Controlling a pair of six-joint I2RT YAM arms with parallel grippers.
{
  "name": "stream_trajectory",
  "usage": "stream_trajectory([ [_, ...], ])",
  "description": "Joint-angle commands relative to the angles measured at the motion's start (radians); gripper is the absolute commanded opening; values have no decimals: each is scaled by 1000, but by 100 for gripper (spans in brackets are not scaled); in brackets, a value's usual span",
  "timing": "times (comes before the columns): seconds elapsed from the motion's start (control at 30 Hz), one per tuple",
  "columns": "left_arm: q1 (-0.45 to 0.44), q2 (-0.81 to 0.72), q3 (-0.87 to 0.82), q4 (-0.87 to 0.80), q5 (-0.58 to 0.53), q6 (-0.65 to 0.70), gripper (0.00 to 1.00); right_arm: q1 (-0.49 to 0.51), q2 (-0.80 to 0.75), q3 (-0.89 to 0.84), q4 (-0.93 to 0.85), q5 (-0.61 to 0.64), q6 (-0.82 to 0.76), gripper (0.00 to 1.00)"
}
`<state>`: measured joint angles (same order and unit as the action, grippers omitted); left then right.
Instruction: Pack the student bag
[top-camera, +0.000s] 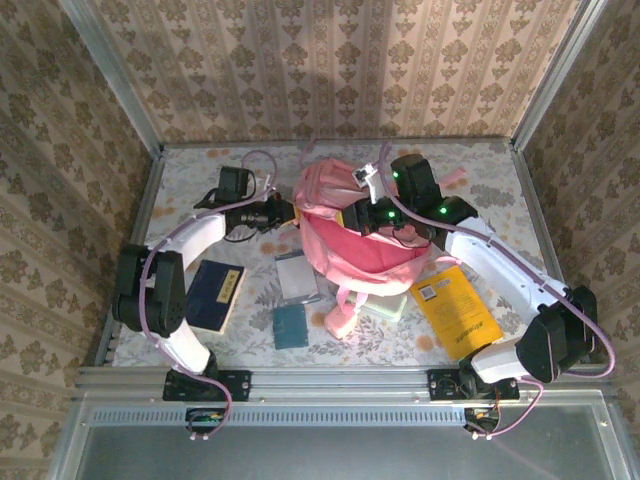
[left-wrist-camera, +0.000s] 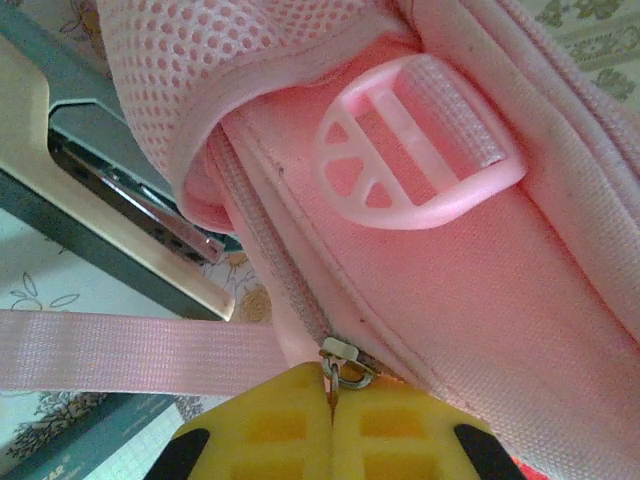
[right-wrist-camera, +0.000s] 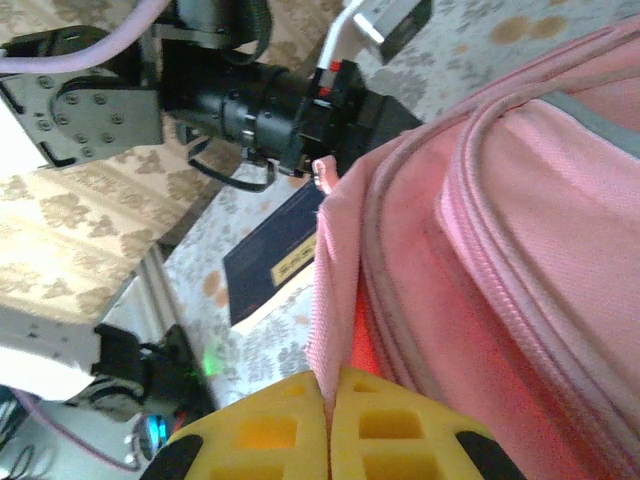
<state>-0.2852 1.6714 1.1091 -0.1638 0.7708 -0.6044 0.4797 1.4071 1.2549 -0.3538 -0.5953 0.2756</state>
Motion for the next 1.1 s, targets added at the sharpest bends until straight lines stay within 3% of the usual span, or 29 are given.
stream_trajectory([
  [0.0, 27, 3, 51, 31, -73, -47, 0, -7, -60, 101, -17, 157, -53, 0],
  [0.07, 12, -16, 62, 23, -75, -42, 7, -8, -50, 139, -12, 224, -80, 0],
  [0.13, -6, -42, 89, -35, -104, -7, 26, -9, -35, 190, -5, 230, -143, 0],
  [0.23, -35, -130, 122, -154, -236, 99, 52, -9, -23, 271, -58, 222, -288, 0],
  [0.33, -58, -211, 182, -297, -389, 252, 62, -10, 25, 310, -133, 203, -470, 0],
  [0.47, -108, -286, 185, -315, -496, 446, 71, -13, 30, 294, -177, 152, -642, 0],
  [0.7, -325, -284, 184, -256, -590, 847, 85, -15, 24, 257, -209, 12, -766, 0],
  [0.87, -341, -289, 147, -209, -432, 1037, 89, -16, -7, 201, -168, 12, -775, 0],
  [1.07, -331, -254, 148, -108, -340, 1075, 86, -17, -10, 167, -129, -10, -762, 0],
])
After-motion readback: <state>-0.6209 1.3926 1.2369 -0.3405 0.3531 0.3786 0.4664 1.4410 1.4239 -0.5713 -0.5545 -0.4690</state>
